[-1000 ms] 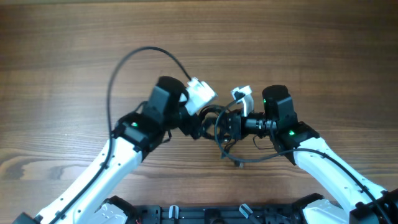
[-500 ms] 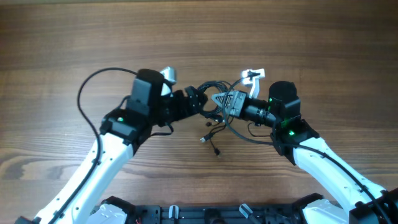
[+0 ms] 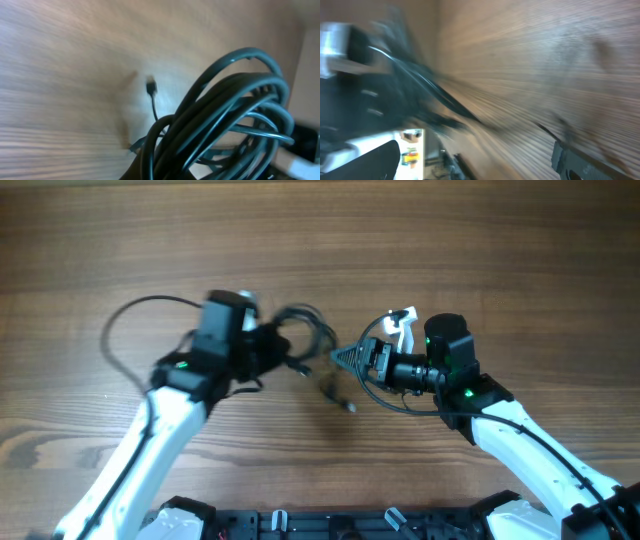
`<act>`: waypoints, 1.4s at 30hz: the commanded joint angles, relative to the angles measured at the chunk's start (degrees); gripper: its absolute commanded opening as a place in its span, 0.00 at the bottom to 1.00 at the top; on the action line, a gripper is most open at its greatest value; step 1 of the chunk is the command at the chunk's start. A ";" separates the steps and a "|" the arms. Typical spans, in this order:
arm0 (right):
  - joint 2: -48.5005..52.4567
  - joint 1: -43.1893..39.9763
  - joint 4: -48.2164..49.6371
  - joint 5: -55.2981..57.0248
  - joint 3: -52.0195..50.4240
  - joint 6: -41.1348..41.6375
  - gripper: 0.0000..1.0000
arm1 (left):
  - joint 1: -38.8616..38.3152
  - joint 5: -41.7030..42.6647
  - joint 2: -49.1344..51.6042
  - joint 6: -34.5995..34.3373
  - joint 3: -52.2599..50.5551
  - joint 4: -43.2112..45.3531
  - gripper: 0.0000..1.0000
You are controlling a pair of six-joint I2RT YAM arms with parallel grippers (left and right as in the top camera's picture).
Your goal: Untangle cables
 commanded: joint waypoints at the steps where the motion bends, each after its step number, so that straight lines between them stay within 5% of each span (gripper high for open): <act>1: 0.17 0.11 -5.46 11.80 0.24 -14.25 0.99 | 6.12 -1.20 -8.07 5.31 0.20 -2.91 0.04; 10: 0.17 4.50 3.89 6.03 0.24 -16.41 1.00 | 7.58 -0.74 -10.64 4.81 0.20 -8.37 0.04; 15: 0.17 9.77 9.77 6.08 0.24 -28.70 0.86 | 7.58 5.40 -10.78 23.19 0.20 -10.67 0.04; 21: 0.17 10.43 8.11 6.01 0.24 -31.04 0.78 | 7.58 5.99 -12.98 27.52 0.20 -12.83 0.04; 30: 3.28 10.43 19.08 -7.39 0.24 -33.70 0.42 | 7.58 15.91 -15.74 27.41 0.20 -12.48 0.04; 32: 4.70 10.43 19.45 -7.54 0.24 -33.73 0.24 | 7.58 16.44 -15.74 27.41 0.20 -12.46 0.04; 33: 5.75 10.43 17.81 -7.76 0.24 -33.53 0.06 | 7.58 16.09 -15.74 27.43 0.20 -12.46 0.05; 35: 5.77 10.36 14.69 -7.78 0.24 -31.43 0.05 | 7.58 12.59 -15.74 27.41 0.20 -12.55 0.05; 40: 5.75 7.50 8.44 -17.18 0.24 -26.95 0.04 | 7.58 -11.58 -15.74 20.48 0.20 -13.68 0.04; 42: 5.75 6.05 9.35 -23.02 0.24 -23.10 0.05 | 7.58 -13.18 -15.72 19.17 0.20 -14.25 0.04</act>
